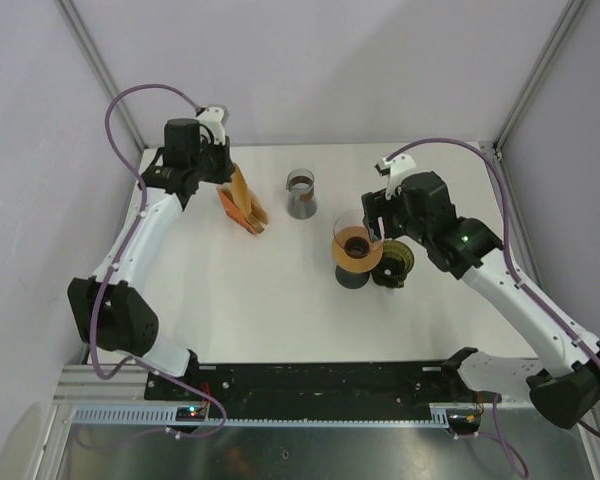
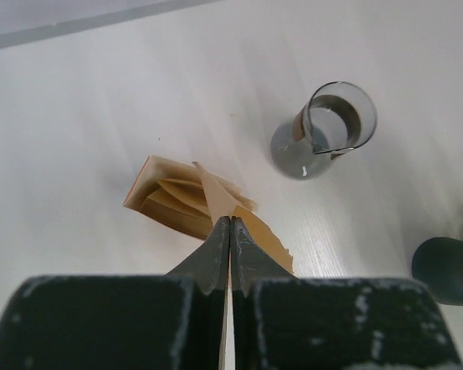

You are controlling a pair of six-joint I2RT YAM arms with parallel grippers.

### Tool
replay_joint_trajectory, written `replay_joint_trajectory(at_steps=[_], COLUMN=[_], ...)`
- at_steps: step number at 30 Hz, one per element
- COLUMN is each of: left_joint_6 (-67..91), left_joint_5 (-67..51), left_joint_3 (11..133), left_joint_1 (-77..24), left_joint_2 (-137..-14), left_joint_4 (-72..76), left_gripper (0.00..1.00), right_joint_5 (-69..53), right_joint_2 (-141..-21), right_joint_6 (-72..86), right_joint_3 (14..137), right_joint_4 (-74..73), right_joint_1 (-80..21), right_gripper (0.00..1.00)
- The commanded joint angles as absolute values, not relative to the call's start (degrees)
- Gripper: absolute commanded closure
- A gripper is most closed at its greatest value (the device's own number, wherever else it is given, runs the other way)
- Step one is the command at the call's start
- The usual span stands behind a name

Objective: Place the coffee filter in the dripper

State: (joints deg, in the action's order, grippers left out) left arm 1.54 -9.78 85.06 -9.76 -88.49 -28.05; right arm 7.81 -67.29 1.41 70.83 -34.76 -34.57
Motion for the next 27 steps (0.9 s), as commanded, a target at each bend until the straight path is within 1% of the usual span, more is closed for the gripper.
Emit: replay_joint_trajectory(at_steps=[1,5,8,11,15,19,27], left_joint_6=[1.41,0.85,0.95,1.14,1.46,1.85,2.13], left_joint_5=[-10.50,-10.30,-10.03,-10.01,-10.48,-11.15,-12.30], left_joint_3=[86.29,86.86,87.04,87.32,87.22,87.15,87.11], left_joint_1=[-11.73,-13.98,-15.39,-16.13,-17.21,-18.73,-19.85], left_joint_2=[-83.59,-82.60,-82.09,-81.62,-81.28,-80.95,-80.45], left_joint_4=[-28.15,-29.08,-29.79,-30.31,-31.01,-31.91,-33.22], left_gripper=[1.00,1.00,1.00,1.00,1.00,1.00,1.00], right_joint_5=[10.21,14.35,19.05,24.50,26.82,27.29,27.61], right_joint_2=[-63.09,-62.75,-64.91,-68.29,-74.26,-82.02,-90.29], right_joint_6=[2.15,4.97,4.74,4.21,4.59,4.04,1.94], right_joint_3=[70.93,70.93,70.93,70.93,71.05,74.53,78.24], right_joint_4=[-28.66,-23.06,-17.97,-11.13,-1.02,3.34,8.90], right_joint_1=[-36.62,-40.53,-47.21,-53.66,-58.94,-60.76,-60.74], right_gripper=[0.27,0.29,0.30,0.29,0.25,0.24,0.29])
